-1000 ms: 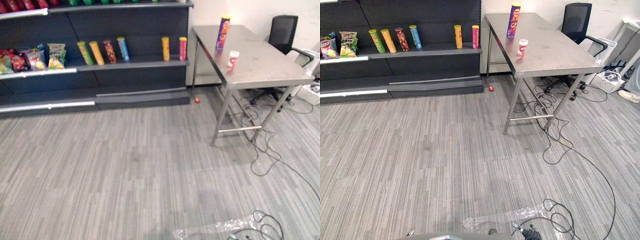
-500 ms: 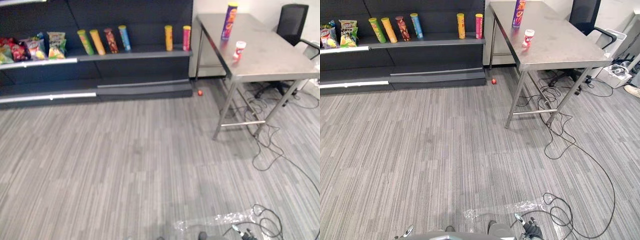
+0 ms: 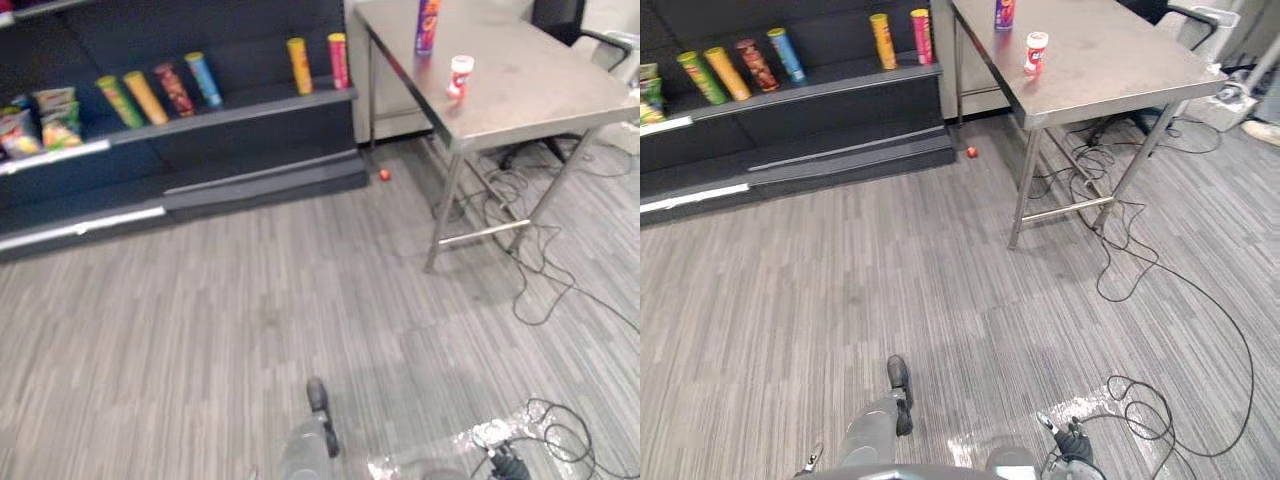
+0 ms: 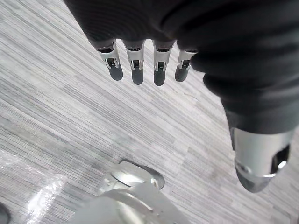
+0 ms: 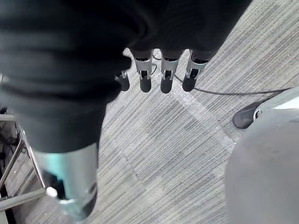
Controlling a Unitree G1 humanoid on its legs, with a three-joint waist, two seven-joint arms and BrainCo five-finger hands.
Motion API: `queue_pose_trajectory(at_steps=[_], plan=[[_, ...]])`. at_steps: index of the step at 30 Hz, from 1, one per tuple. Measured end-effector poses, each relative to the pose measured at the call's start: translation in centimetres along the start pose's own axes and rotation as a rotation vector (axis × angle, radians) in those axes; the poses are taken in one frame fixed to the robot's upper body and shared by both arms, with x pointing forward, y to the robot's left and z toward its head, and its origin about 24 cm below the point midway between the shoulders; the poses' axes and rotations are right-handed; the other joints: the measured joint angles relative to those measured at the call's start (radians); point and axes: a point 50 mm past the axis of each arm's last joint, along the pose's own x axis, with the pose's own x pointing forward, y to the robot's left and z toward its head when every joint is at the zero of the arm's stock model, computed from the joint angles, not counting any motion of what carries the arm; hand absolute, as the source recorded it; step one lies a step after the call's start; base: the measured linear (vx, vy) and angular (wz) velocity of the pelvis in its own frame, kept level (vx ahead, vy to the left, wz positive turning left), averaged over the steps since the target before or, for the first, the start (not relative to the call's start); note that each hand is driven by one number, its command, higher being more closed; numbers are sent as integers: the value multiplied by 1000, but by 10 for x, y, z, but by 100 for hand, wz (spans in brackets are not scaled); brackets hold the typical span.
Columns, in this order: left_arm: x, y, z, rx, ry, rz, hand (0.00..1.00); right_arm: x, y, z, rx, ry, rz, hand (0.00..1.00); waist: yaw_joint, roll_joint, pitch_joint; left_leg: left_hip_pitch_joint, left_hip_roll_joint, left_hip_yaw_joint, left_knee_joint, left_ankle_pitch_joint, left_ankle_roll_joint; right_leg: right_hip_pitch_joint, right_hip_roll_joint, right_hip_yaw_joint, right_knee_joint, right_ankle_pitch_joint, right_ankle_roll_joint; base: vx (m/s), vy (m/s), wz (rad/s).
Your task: Put the gum and the chips on the shelf.
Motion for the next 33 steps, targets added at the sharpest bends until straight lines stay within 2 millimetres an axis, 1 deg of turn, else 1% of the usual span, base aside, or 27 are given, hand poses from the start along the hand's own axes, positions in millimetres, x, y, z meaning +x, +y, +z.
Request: queue_pose_trajectory(at_steps=[2, 3, 4, 6, 7, 9, 10, 11, 12, 14, 15, 16, 17, 18, 19, 21, 22, 23, 24, 25, 26, 27, 28, 30, 31, 32, 33], plan=[[0, 7, 0, -29, 2, 31, 0, -2, 1, -8, -1, 28, 3, 0, 12, -15, -27, -22, -13, 31, 101, 6, 7, 16, -40, 36, -7, -31, -43, 371, 335, -72], [0, 13, 3, -47, -18, 51, 0, -6, 5, -17, 5, 57, 13, 0, 12, -52, -71, -48, -43, 59, 142, 6, 10, -18, -72, 73, 42, -20, -31, 515, 300, -44], [1, 15, 7, -53, -30, 58, 0, -7, 7, -20, 6, 65, 19, 0, 7, -69, -90, -57, -75, 75, 143, -3, 27, -58, -100, 64, 93, -3, -31, 608, 351, -11], [2, 14, 7, -47, -26, 64, 0, -8, 7, -22, 1, 69, 29, 0, -1, -77, -110, -6, -151, 103, 71, -21, 61, -134, -139, 105, 226, 128, -18, 520, 325, 12], [2, 14, 8, -46, -28, 62, 0, -8, 6, -22, 1, 70, 26, 0, 1, -79, -110, 26, -170, 110, 45, -24, 68, -147, -145, 117, 281, 164, -16, 443, 274, 1], [2, 17, 6, -22, -19, 67, 0, -8, 5, -23, 8, 74, 17, 0, -1, -82, -109, 141, -215, 123, -11, -46, 105, -200, -148, 134, 496, 321, 4, 357, 206, 2], [2, 18, 8, 13, -26, 62, 0, -9, 3, -23, 8, 74, 9, 0, -1, -83, -107, 213, -237, 123, -30, -71, 139, -246, -144, 132, 671, 414, 24, 370, 169, 6], [3, 19, 11, 35, -33, 59, 0, -9, 4, -25, 16, 77, 6, 0, -3, -90, -100, 270, -255, 110, -39, -97, 147, -288, -134, 120, 827, 405, 25, 374, 144, 14], [3, 20, 13, 78, -39, 54, 0, -11, 5, -27, 29, 82, 2, 0, -8, -96, -97, 344, -268, 100, -65, -120, 150, -339, -114, 79, 977, 359, 5, 375, 100, 15], [4, 15, 14, 132, -38, 37, 0, -12, 4, -26, 30, 69, -4, 0, -13, -88, -90, 447, -267, 76, -114, -144, 147, -455, -97, -66, 1063, 243, -42, 387, 70, 20], [4, 14, 14, 150, -38, 34, 0, -12, 4, -25, 38, 65, -9, 0, -14, -77, -87, 471, -264, 70, -129, -150, 145, -483, -98, -110, 1050, 206, -42, 471, 42, 39], [5, 15, 12, 159, -26, 39, 0, -11, 4, -23, 38, 58, -8, 0, -34, -70, -76, 534, -251, 51, -162, -169, 142, -544, -90, -212, 897, 145, -47, 399, -1, 37], [5, 13, 12, 159, -24, 37, 0, -10, 4, -22, 39, 55, -7, 0, -37, -66, -71, 554, -242, 48, -169, -174, 140, -557, -78, -232, 820, 144, -50, 500, -58, 35], [5, 12, 12, 158, -21, 35, 0, -10, 3, -22, 39, 54, -8, 0, -36, -60, -66, 573, -233, 47, -176, -184, 135, -570, -61, -247, 734, 145, -49, 373, -96, 18], [4, 10, 9, 147, -14, 33, 0, -10, 1, -22, 45, 55, -16, 0, -36, -47, -61, 603, -210, 47, -188, -204, 118, -579, -23, -264, 530, 162, -37, 513, -149, 18], [4, 9, 6, 100, -4, 45, 0, -11, -1, -23, 49, 56, -26, 0, -32, -39, -57, 646, -183, 46, -189, -251, 77, -587, 16, -263, 197, 238, -32, 593, -187, 14], [3, 9, 5, 82, -1, 51, 0, -11, -1, -22, 48, 54, -26, 0, -31, -37, -55, 661, -176, 44, -188, -269, 60, -591, 22, -262, 137, 259, -31, 670, -209, 12], [3, 8, 2, 64, 6, 55, 0, -11, -3, -20, 48, 42, -27, 0, -32, -26, -54, 694, -157, 43, -186, -302, 22, -588, 35, -251, 70, 320, -29, 901, -252, 20], [1, 1, -3, 40, 22, 44, 0, -11, -8, -17, 35, 23, -32, 0, -33, -2, -46, 732, -119, 50, -188, -318, -5, -575, 55, -268, 110, 431, -47, 894, -248, 32], [1, -5, -4, 31, 26, 30, 0, -11, -10, -14, 32, 12, -34, 0, -35, 14, -39, 742, -107, 54, -186, -311, -15, -585, 56, -282, 166, 428, -64, 845, -259, 47], [0, -18, -4, 14, 24, -7, 0, -10, -12, -10, 22, -4, -35, 0, -34, 27, -38, 759, -88, 59, -187, -269, -30, -616, 54, -306, 292, 327, -98, 601, -264, 53], [0, -24, -1, 1, 13, -26, 0, -10, -12, -9, 21, -7, -33, 0, -33, 26, -38, 782, -76, 52, -190, -216, -38, -624, 43, -321, 389, 262, -113, 587, -289, 46], [0, -26, 0, 0, 12, -31, 0, -10, -12, -10, 21, -6, -34, 0, -30, 26, -39, 788, -68, 47, -183, -192, -37, -621, 41, -328, 420, 231, -120, 583, -321, 38], [1, -31, 5, -21, 5, -41, 0, -9, -10, -6, 26, -17, -28, 0, -37, 26, -42, 701, -12, -31, 58, -142, -11, -554, 41, -369, 440, 139, -125, 533, -300, 40], [2, -34, 8, -23, -4, -50, 0, -9, -10, -5, 27, -19, -28, 0, -37, 27, -42, 655, 2, -66, 157, -115, -6, -528, 45, -376, 425, 126, -126, 448, -231, 45], [2, -39, 11, -21, -8, -59, 0, -9, -10, -5, 29, -22, -30, 0, -36, 20, -38, 550, 27, -124, 390, -63, -16, -466, 62, -386, 380, 112, -126, 330, -147, 25], [3, -40, 14, -21, -15, -60, 0, -8, -10, -4, 31, -24, -32, 0, -30, 20, -37, 492, 43, -138, 548, -70, -16, -414, 74, -390, 346, 107, -132, 475, -160, 5]])
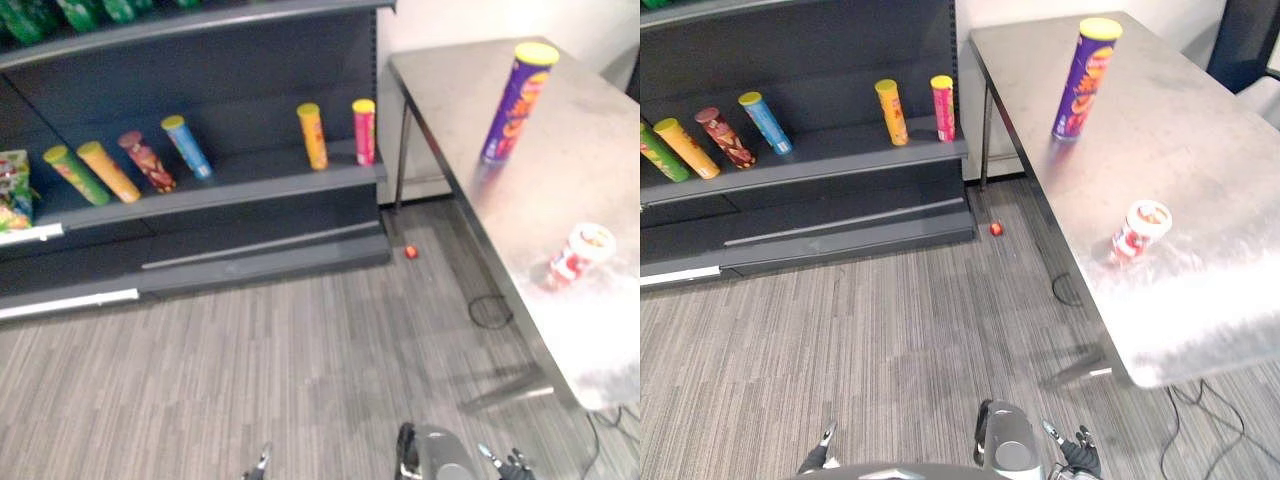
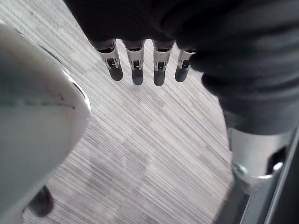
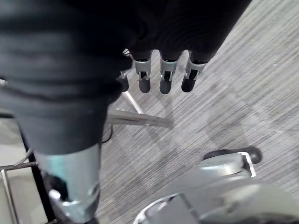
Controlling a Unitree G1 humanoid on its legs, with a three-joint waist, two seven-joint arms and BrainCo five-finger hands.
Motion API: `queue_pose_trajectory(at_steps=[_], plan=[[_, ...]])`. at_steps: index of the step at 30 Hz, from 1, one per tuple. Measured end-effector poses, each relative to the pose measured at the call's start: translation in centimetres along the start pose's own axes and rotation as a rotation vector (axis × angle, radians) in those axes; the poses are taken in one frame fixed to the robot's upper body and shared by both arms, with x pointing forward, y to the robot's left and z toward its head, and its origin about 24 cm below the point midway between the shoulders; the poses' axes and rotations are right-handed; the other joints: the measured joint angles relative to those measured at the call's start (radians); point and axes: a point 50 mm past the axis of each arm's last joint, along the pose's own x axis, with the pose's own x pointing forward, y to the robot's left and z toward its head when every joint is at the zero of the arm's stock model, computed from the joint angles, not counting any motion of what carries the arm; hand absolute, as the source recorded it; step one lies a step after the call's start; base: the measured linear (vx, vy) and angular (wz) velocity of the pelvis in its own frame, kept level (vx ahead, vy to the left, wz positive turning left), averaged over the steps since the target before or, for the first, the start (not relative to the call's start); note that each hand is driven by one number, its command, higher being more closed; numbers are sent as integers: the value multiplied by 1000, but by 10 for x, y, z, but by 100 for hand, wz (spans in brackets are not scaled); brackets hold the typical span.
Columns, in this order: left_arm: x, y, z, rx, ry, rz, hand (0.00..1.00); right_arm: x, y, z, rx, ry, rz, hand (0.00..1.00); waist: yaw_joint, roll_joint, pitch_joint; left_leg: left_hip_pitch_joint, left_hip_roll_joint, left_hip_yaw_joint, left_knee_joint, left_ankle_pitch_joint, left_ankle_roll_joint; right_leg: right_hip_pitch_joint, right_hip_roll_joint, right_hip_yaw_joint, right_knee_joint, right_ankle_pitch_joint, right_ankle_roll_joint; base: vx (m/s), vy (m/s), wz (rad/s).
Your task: Put the gum and the chips on the shelf.
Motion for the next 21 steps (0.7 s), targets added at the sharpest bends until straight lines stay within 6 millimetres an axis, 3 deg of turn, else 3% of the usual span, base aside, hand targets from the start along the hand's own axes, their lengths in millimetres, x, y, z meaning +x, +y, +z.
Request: queue_pose_trajectory(at_steps=[1, 3, 5, 8, 11, 12, 14, 15, 16, 17, 18, 19, 21], plan=[[0, -1, 3, -1, -9, -5, 0, 0, 1, 1, 0, -3, 2, 0, 8, -3, 3, -64, 17, 30, 172, -21, 6, 72, 16, 5, -46, -9, -13, 372, -106, -16], [1, -2, 5, -3, -16, -14, 0, 1, 1, -2, -2, 12, 0, 0, 12, -7, 5, -142, 22, 92, 287, -71, 27, 173, 26, 30, -110, -22, -11, 359, -67, -26], [1, -3, 8, -21, -25, -24, 0, 2, 1, -3, -5, 26, -4, 0, 15, -7, 6, -221, 11, 142, 281, -109, 43, 233, 22, 62, -150, -30, 0, 306, 5, -43], [2, -3, 16, -35, -54, -64, 0, 1, 0, -9, 27, 49, -24, 0, 29, -23, 13, -308, -16, 185, 40, -153, 44, 302, -26, 117, -172, -49, 33, 320, 126, -64], [1, -3, 16, -47, -60, -73, 0, -1, 1, -11, 35, 53, -22, 0, 28, -36, 14, -337, -75, 129, -345, -107, 56, 349, -104, 171, -176, -89, 99, 396, 314, -51], [0, 0, 17, -67, -74, -65, 0, -1, 1, -11, 32, 55, -19, 0, 27, -36, 14, -347, -72, 91, -477, -77, 59, 366, -132, 199, -175, -115, 138, 374, 392, -49], [-2, 1, 14, -106, -76, -58, 0, -2, 2, -11, 24, 48, -11, 0, 30, -37, 12, -351, -53, 69, -525, -69, 66, 384, -158, 245, -170, -152, 191, 379, 447, -59], [-2, 3, 14, -131, -77, -51, 0, -2, 3, -11, 19, 48, -7, 0, 30, -44, 9, -355, -46, 75, -502, -19, 46, 390, -172, 266, -169, -166, 205, 451, 535, -93], [-1, 11, 16, -172, -81, -24, 0, -4, 11, -13, 8, 51, 24, 0, 39, -67, -11, -360, -68, 98, -432, 10, 30, 395, -202, 336, -176, -181, 190, 558, 620, -113], [-2, 19, 17, -192, -93, -1, 0, -6, 19, -15, 18, 52, 49, 0, 49, -98, -39, -370, -75, 136, -377, -5, 10, 383, -216, 429, -179, -160, 177, 471, 503, -112], [-1, 23, 19, -186, -102, 8, 0, -8, 26, -18, 27, 57, 64, 0, 48, -114, -54, -373, -80, 152, -354, -33, 11, 375, -220, 451, -180, -134, 179, 460, 453, -76], [-1, 31, 22, -170, -107, 28, 0, -11, 37, -20, 41, 58, 91, 0, 33, -140, -84, -373, -90, 169, -325, -74, 20, 365, -239, 457, -196, -71, 182, 354, 320, -35], [1, 35, 20, -131, -89, 41, 0, -14, 48, -23, 62, 59, 116, 0, 26, -151, -128, -351, -104, 216, -337, -102, 38, 326, -252, 485, -184, 53, 168, 462, 443, -45]])
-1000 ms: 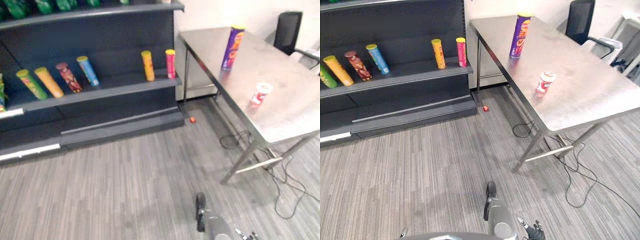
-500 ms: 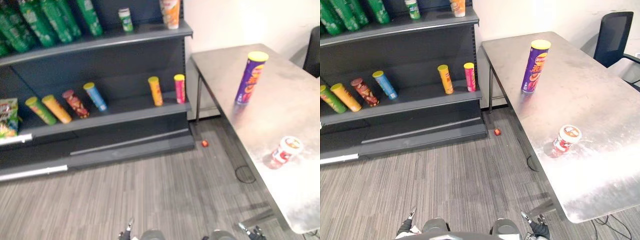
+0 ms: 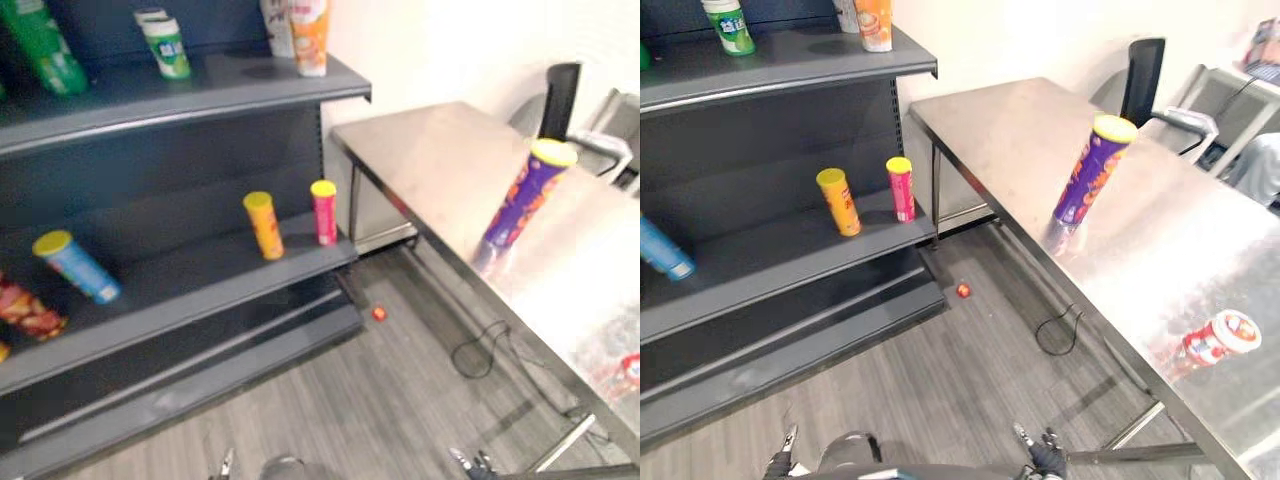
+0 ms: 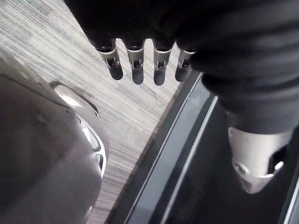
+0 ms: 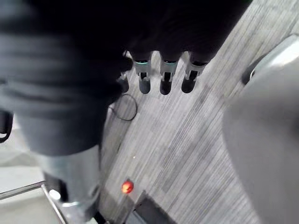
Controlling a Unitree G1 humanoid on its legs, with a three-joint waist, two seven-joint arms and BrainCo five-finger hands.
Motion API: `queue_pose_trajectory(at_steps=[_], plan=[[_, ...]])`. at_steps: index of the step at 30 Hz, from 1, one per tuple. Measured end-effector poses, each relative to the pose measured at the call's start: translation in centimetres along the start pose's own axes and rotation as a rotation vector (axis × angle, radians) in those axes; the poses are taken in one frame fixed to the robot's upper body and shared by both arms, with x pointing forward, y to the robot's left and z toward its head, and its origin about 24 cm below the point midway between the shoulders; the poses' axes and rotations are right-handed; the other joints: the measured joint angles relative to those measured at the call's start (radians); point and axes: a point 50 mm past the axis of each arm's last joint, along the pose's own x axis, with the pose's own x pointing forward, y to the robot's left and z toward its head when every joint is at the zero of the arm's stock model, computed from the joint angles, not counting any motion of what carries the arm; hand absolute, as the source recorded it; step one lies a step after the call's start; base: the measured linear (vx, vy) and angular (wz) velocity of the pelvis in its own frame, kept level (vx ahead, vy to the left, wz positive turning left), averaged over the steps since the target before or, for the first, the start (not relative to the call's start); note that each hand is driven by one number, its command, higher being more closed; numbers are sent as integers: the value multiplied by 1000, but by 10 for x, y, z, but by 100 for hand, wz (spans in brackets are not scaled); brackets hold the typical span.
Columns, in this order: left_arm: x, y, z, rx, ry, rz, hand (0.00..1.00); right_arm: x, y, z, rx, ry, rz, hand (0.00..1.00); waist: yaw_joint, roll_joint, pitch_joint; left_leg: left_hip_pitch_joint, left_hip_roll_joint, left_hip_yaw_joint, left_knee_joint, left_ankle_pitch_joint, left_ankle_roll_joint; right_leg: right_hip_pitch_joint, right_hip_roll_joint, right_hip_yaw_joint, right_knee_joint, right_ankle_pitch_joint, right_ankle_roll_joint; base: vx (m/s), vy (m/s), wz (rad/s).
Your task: Put the gum and the chips on the shelf.
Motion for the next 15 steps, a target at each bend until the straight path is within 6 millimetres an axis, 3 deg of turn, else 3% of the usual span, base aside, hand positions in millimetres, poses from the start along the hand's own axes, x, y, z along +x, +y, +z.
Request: queue_pose_trajectory(at_steps=[1, 3, 4, 5, 6, 7, 8, 9, 10, 11, 13, 14, 15], plan=[[1, -1, 0, 16, 3, -2, 0, 1, 3, 2, -6, -6, 9, 0, 2, 0, 0, 22, -5, 17, -16, -3, 6, -11, -4, 15, 13, 34, -9, 362, 354, -73], [0, -1, -6, 70, 25, -5, 0, 7, 12, 17, -14, -54, 35, 0, 1, 23, -3, 126, -17, 103, -90, -8, 25, -87, -9, 37, 119, 184, -39, 329, 312, -85], [0, -2, -7, 89, 28, -13, 0, 8, 12, 21, -15, -68, 36, 0, 1, 31, -2, 153, -17, 122, -113, -8, 30, -110, -6, 32, 157, 188, -39, 245, 245, -78], [-1, -4, -8, 124, 30, -25, 0, 9, 12, 26, -19, -89, 36, 0, 0, 39, -3, 189, -16, 155, -140, -8, 33, -146, 3, 14, 236, 166, -64, 174, 182, -72], [0, -6, -8, 181, 32, -48, 0, 9, 12, 29, -24, -100, 35, 0, -5, 41, -3, 244, -23, 196, -176, -8, 33, -207, 6, -88, 365, 128, -114, 206, 210, -66], [0, -8, -8, 199, 32, -59, 0, 10, 11, 30, -26, -102, 35, 0, -4, 43, -2, 269, -26, 217, -192, -8, 33, -224, -9, -170, 403, 117, -120, 184, 172, -75], [-1, -10, -10, 221, 36, -72, 0, 11, 12, 33, -32, -111, 37, 0, -2, 47, -1, 318, -32, 260, -216, -8, 33, -246, -51, -361, 428, 119, -130, 119, 98, -71], [-1, -10, -10, 224, 36, -74, 0, 12, 14, 35, -41, -115, 40, 0, 1, 47, -1, 338, -39, 279, -224, -8, 32, -254, -81, -470, 418, 134, -148, 147, 102, -117], [-2, -12, -15, 239, 53, -79, 0, 13, 17, 39, -87, -127, 55, 0, 2, 66, -10, 364, -48, 307, -247, -7, 33, -237, -128, -632, 401, 128, -165, 136, 56, -153], [-4, -17, -23, 265, 77, -99, 0, 17, 20, 48, -119, -148, 72, 0, 0, 102, -11, 384, -41, 339, -282, 1, 34, -226, -131, -747, 364, 131, -159, 143, 28, -172], [-6, -34, -26, 311, 82, -159, 0, 21, 25, 62, -105, -189, 74, 0, -5, 147, 28, 425, -31, 405, -312, 12, 32, -231, -122, -828, 348, 154, -129, 84, -26, -148], [-6, -36, -26, 315, 80, -166, 0, 21, 24, 64, -103, -192, 71, 0, -6, 146, 35, 433, -30, 408, -313, 13, 34, -238, -127, -833, 364, 158, -131, 53, -133, -117], [-5, -43, -26, 332, 83, -182, 0, 22, 21, 68, -94, -204, 59, 0, -4, 169, 51, 462, -4, 417, -320, 14, 35, -257, -96, -885, 358, 55, -94, 37, -180, -70]])
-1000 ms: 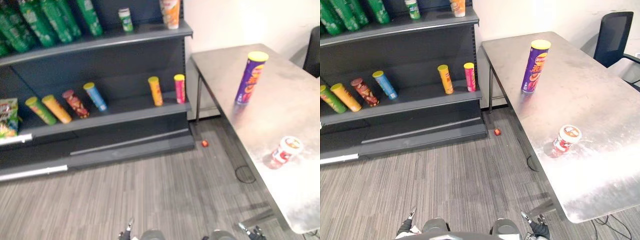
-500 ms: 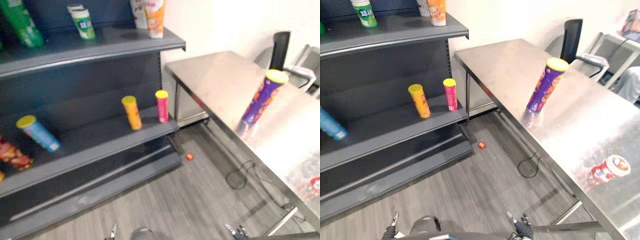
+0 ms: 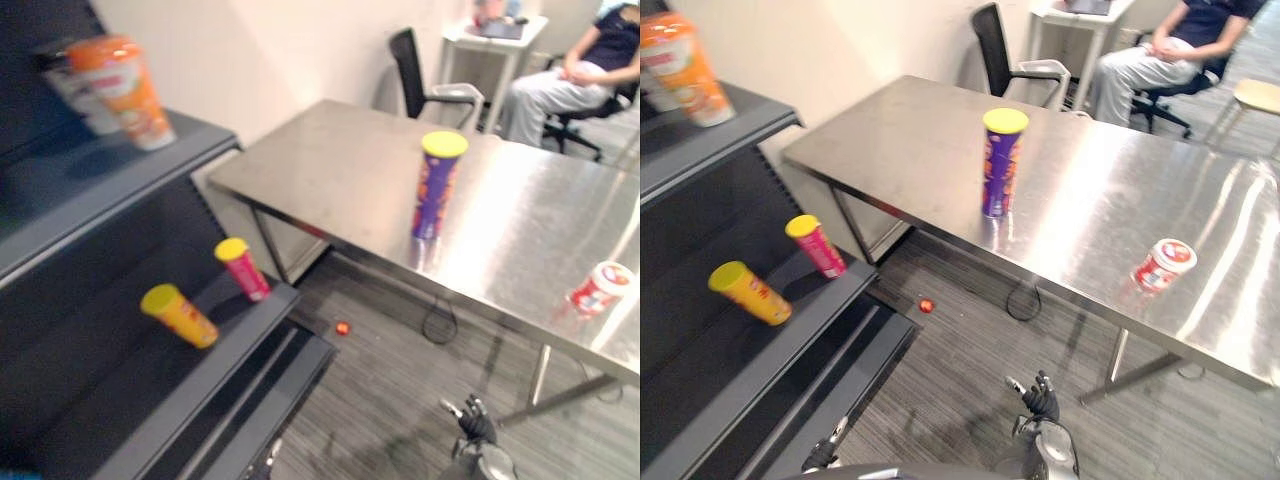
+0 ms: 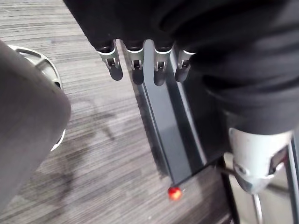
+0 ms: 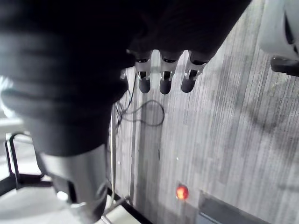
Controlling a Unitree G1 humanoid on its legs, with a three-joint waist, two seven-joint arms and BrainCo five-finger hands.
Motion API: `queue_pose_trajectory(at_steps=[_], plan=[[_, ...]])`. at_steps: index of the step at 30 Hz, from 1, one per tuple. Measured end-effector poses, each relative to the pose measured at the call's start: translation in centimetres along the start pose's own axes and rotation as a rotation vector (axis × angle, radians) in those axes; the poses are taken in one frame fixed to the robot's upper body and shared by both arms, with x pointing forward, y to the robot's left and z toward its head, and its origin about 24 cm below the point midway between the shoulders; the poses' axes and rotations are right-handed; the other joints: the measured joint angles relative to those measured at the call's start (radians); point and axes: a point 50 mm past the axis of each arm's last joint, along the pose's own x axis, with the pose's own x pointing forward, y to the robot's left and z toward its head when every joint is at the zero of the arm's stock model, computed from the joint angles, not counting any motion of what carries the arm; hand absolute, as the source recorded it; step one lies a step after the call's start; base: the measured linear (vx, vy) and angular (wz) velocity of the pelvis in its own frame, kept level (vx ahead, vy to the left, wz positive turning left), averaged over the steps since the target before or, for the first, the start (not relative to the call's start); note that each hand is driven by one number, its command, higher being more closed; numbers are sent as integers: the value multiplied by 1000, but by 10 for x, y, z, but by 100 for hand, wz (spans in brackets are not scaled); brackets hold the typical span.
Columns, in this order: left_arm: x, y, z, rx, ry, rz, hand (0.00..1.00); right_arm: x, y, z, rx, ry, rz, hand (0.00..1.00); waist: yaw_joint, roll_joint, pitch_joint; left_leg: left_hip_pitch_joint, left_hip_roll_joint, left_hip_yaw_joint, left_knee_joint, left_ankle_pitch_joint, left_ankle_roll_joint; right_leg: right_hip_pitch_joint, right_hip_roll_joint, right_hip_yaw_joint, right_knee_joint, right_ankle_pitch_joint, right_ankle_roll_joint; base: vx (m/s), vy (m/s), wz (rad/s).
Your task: Put the gum and the chips on the shelf.
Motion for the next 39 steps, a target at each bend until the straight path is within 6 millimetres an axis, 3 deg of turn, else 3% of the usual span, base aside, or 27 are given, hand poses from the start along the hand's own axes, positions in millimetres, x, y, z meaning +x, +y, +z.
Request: queue_pose_trajectory(at_steps=[1, 2, 3, 4, 5, 6, 8, 9, 11, 14, 19, 21, 22, 23, 24, 25, 26, 27, 28, 30, 31, 32, 33, 34, 35, 36, 39], plan=[[0, 0, -1, 4, 7, 1, 0, 0, 1, -1, -1, 1, 3, 0, 0, -2, 1, 11, 10, 3, -5, 0, -1, 10, 43, -25, -68, -19, -1, 63, -274, -88], [2, 6, 5, 17, -8, 13, 0, -3, 5, -5, 8, 11, 10, 0, -1, -40, 10, 29, 3, 13, -8, 0, -2, 37, 103, -57, -221, 11, -28, 69, -228, -61], [3, 4, 9, 26, -16, 8, 0, -5, 4, -10, 11, 25, 6, 0, 1, -52, 12, 46, -7, 18, -10, -2, -6, 77, 123, -77, -270, -16, -16, 84, -192, -57], [3, 1, 7, 29, -5, 0, 0, -4, 0, -9, 15, 23, -6, 0, -1, -39, 17, 48, 3, 14, -8, 2, -12, 87, 141, -78, -293, -11, -15, 108, -152, -27], [2, -1, 2, 31, 11, -6, 0, -4, -10, -9, 15, 21, -36, 0, -28, -37, 31, 49, 14, -11, -6, 31, -43, 127, 180, -82, -380, 11, -1, 95, -116, -7], [2, -2, 1, 30, 15, -8, 0, -5, -15, -11, 6, 30, -47, 0, -31, -31, 33, 57, 15, -18, -16, 35, -46, 151, 194, -86, -418, 26, 5, 65, -94, 8], [1, -4, -1, 21, 16, -14, 0, -9, -26, -21, 5, 70, -80, 0, -24, -24, 32, 71, -20, -62, -126, 76, -95, 203, 230, -79, -523, 74, 18, -28, 6, -5], [0, -3, -2, 16, 15, -11, 0, -9, -27, -22, 21, 77, -87, 0, -24, -24, 32, 72, -26, -41, -137, 86, -86, 212, 246, -70, -553, 89, 28, -65, 30, -15], [1, -1, 1, 18, 4, -9, 0, -9, -25, -23, 31, 80, -85, 0, -23, -24, 31, 73, -35, -34, -139, 86, -87, 219, 258, -49, -606, 125, 33, -30, 60, -27], [2, 4, 6, 21, -11, 4, 0, -11, -25, -26, 44, 86, -89, 0, -22, -49, 47, 71, -57, -20, -122, 86, -86, 225, 258, -6, -674, 169, 42, -12, 68, -36], [2, 4, 8, 44, -17, 6, 0, -14, -32, -30, 99, 97, -132, 0, -28, -51, 51, 62, -57, 26, -12, 87, -86, 226, 237, 49, -681, 173, 44, 67, 54, -35], [3, 4, 14, 24, -35, 14, 0, -15, -34, -31, 105, 101, -140, 0, -28, -61, 60, -2, 6, 23, 227, 87, -85, 231, 219, 84, -673, 155, 32, 122, -52, -51], [3, 2, 15, 9, -39, 10, 0, -14, -36, -30, 99, 98, -143, 0, -30, -57, 69, -42, 75, 18, 392, 96, -69, 245, 225, 105, -671, 143, 38, 139, -80, -53], [3, 0, 13, 2, -36, 11, 0, -14, -38, -29, 98, 96, -146, 0, -32, -47, 72, -58, 110, 11, 472, 114, -41, 256, 229, 115, -670, 134, 38, 209, -36, -63], [2, 1, 11, -10, -26, 15, 0, -14, -40, -29, 99, 98, -151, 0, -40, -35, 75, -90, 154, -35, 597, 186, 37, 281, 235, 141, -666, 116, 34, 273, 39, -71], [2, 4, 11, -29, -29, 16, 0, -14, -43, -30, 94, 105, -161, 0, -47, -39, 75, -158, 165, -119, 716, 125, 27, 295, 215, 173, -653, 92, 37, 285, 72, -63], [2, 4, 11, -30, -29, 16, 0, -14, -44, -30, 96, 106, -165, 0, -49, -39, 76, -176, 164, -134, 730, 99, 23, 294, 211, 179, -648, 87, 36, 273, 95, -59], [2, 6, 14, -35, -41, 13, 0, -16, -48, -34, 100, 125, -184, 0, -47, -47, 79, -248, 144, -200, 755, 18, 5, 294, 185, 205, -636, 74, 45, 194, 86, -34], [3, 6, 17, -40, -49, 12, 0, -17, -50, -37, 98, 138, -189, 0, -46, -51, 82, -283, 129, -230, 743, -11, -5, 295, 170, 214, -630, 70, 47, 281, 166, -56], [3, 6, 20, -65, -62, 7, 0, -19, -54, -43, 105, 171, -208, 0, -39, -58, 86, -347, 64, -319, 525, -43, -42, 300, 126, 265, -612, 73, 62, 253, 220, -75], [3, 6, 20, -65, -61, 4, 0, -20, -55, -45, 113, 174, -217, 0, -38, -58, 86, -342, 35, -352, 388, -26, -59, 301, 118, 283, -612, 72, 90, 194, 306, -86], [2, 3, 16, -69, -51, -2, 0, -21, -58, -44, 124, 168, -229, 0, -42, -37, 83, -334, 15, -428, 195, 73, -68, 311, 136, 311, -622, 70, 142, 235, 417, -75], [2, 4, 13, -79, -41, 1, 0, -21, -64, -43, 122, 164, -245, 0, -37, -28, 81, -339, 12, -466, 144, 103, -61, 323, 147, 333, -636, 68, 156, 206, 360, -48], [3, 9, 17, -71, -52, 9, 0, -23, -60, -47, 125, 180, -238, 0, -41, -36, 70, -329, -9, -473, 144, 102, -63, 331, 133, 344, -653, 63, 164, 219, 277, -23], [4, 16, 22, -73, -71, 30, 0, -27, -54, -54, 135, 200, -223, 0, -38, -85, 58, -289, -48, -454, 58, 114, -56, 318, 119, 371, -645, 51, 151, 175, 160, -17], [4, 21, 24, -66, -76, 53, 0, -31, -45, -61, 154, 220, -211, 0, -24, -113, 43, -244, -79, -418, -34, 138, -53, 296, 99, 399, -621, 40, 131, 140, 113, -28], [3, 30, 17, -77, -54, 94, 0, -32, -39, -63, 165, 222, -206, 0, -19, -132, 21, -152, -121, -374, -170, 165, -46, 285, 90, 411, -612, 40, 119, 117, 81, -49]])
